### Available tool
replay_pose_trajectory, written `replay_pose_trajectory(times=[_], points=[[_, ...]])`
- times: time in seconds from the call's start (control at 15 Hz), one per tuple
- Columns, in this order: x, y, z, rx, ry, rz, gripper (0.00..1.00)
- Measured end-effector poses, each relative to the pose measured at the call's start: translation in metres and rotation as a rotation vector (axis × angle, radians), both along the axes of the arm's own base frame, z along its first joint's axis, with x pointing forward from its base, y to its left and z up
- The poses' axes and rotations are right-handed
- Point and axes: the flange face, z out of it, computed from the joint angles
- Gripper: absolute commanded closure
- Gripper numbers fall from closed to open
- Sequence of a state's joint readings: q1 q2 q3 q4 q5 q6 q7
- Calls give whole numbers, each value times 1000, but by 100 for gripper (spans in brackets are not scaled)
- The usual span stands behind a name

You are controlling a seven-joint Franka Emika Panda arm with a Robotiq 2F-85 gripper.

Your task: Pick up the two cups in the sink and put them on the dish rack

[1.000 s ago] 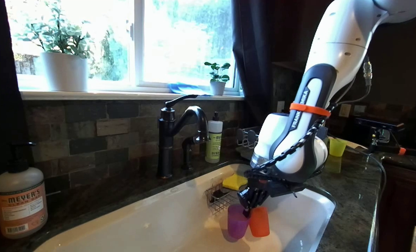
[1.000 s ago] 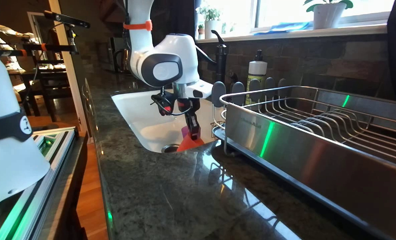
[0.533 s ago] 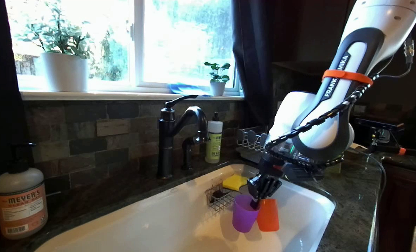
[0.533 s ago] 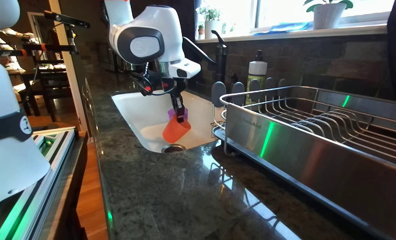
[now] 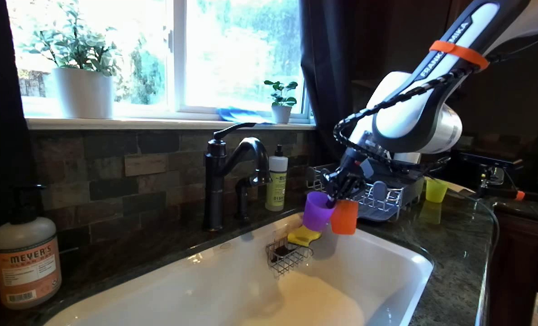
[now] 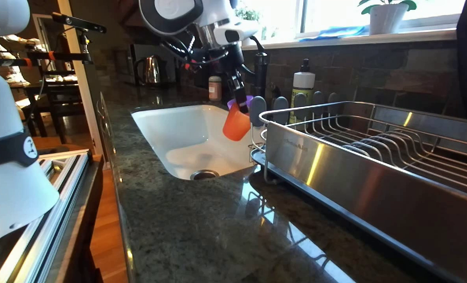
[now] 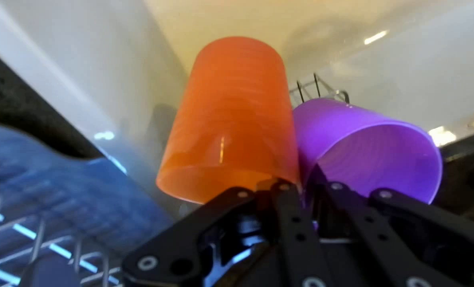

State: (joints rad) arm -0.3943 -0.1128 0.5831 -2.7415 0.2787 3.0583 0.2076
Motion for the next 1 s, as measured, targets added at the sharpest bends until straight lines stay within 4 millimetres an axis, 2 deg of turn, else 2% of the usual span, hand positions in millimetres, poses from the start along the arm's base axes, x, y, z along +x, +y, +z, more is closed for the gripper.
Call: replay_pose_trajectory(times=[0.2, 0.4, 0.53, 0.73, 0.87, 1.0], points=[[3, -13, 58, -23, -117, -63, 97], [-6, -41, 114, -58, -191, -159, 97], [-17, -63, 155, -84, -251, -248, 97], [-46, -101, 216, -126, -321, -395, 97], [-67, -127, 243, -165, -337, -497, 97], [-81, -151, 253, -198, -340, -601, 97]])
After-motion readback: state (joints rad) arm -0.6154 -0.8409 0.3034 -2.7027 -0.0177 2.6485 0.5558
